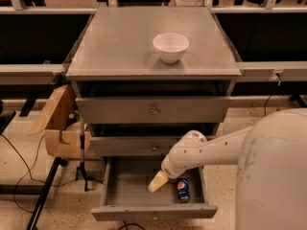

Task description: Pick pepsi can from bottom drawer and place on counter

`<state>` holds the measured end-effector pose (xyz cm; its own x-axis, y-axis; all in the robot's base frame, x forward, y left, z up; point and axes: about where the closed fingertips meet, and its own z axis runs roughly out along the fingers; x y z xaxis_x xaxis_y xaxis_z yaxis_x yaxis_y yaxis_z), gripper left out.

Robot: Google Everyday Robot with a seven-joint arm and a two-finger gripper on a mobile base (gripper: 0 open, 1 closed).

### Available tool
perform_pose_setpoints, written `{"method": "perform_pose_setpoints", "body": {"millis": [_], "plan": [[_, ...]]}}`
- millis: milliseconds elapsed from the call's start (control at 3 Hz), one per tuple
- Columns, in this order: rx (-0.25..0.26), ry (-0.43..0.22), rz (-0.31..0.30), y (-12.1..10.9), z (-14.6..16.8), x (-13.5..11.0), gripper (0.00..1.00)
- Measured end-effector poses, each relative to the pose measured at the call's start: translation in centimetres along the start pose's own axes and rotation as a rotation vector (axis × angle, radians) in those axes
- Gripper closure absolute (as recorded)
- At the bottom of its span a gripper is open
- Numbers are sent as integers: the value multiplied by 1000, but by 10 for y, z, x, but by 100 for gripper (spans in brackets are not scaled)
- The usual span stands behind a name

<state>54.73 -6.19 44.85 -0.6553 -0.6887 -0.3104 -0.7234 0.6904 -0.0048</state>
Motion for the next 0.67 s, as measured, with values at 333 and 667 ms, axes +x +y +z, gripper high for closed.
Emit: {"method": "perform_pose_setpoints", "body": {"millis": [333,667], "plan": [[-46,23,84,4,48,9,0],[-80,35,198,0,95,14,0]]}}
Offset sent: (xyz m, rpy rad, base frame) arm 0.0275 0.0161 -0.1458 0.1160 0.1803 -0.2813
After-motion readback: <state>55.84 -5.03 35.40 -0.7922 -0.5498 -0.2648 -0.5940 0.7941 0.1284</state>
